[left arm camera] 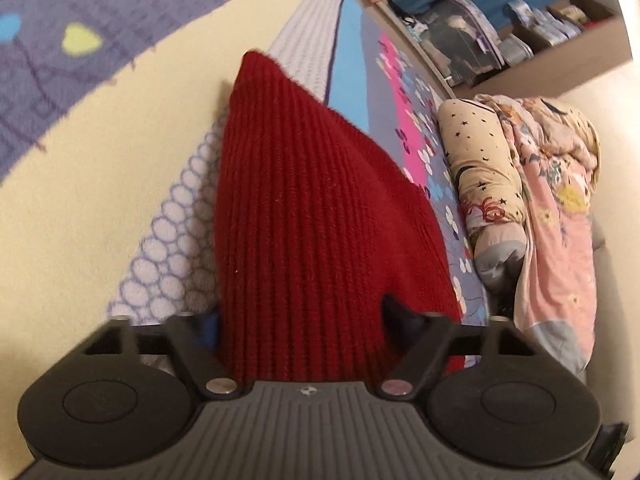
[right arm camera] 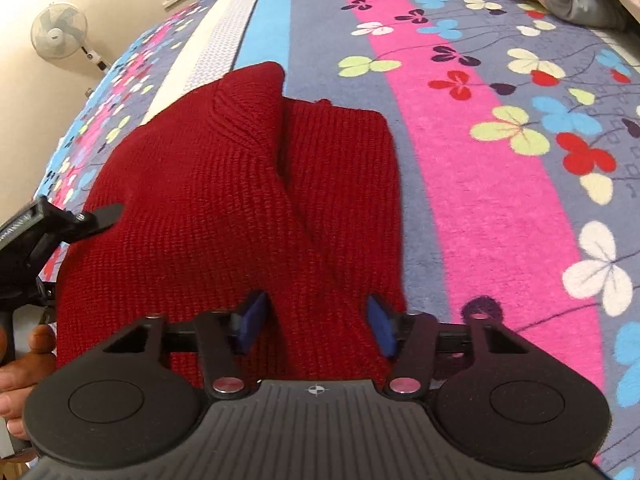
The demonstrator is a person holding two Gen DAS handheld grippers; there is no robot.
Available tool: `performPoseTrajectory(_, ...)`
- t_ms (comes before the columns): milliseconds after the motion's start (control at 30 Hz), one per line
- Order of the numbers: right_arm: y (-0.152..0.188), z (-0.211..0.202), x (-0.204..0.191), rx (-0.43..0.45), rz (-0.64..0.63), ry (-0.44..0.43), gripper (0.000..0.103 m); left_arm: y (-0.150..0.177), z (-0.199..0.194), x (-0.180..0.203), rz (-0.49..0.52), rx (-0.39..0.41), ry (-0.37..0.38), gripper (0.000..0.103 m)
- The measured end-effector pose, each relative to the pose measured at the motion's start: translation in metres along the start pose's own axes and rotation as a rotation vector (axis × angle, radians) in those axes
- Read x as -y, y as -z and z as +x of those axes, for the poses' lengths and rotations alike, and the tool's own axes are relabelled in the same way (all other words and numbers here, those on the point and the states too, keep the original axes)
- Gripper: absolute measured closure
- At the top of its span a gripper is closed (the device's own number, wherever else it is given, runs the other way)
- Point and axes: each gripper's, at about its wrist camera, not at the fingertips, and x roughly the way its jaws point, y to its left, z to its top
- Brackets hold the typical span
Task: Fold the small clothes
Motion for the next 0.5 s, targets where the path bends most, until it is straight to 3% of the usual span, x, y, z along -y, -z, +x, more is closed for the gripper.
performPoseTrajectory(33, 0.001, 0.0, -0.002, 0.006, -0.009, -0.002, 0.055, 0.0, -0.006, 0.006, 0.018, 0.008, -0.005, 0.034)
performPoseTrajectory(100, 0.002, -0.002, -0.004, 0.02, -0.018, -0.024, 0.077, 0.002, -0.024, 0.023, 0.068, 0.029, -0.02, 0.038)
performPoseTrajectory(300, 0.016, -0.025, -0.03, 0.09, -0.06, -0.099, 0.08, 0.016, -0.114, 0.071, 0.248, 0.108, -0.037, 0.042)
performPoseTrajectory(400, 0.035, -0.047, -0.056, 0.128, -0.132, -0.219, 0.081, 0.017, -0.169, 0.055, 0.276, 0.16, -0.061, 0.042)
performPoseTrajectory(500, 0.05, -0.058, -0.074, 0.14, -0.188, -0.35, 0.081, 0.009, -0.204, 0.016, 0.22, 0.175, -0.117, 0.038)
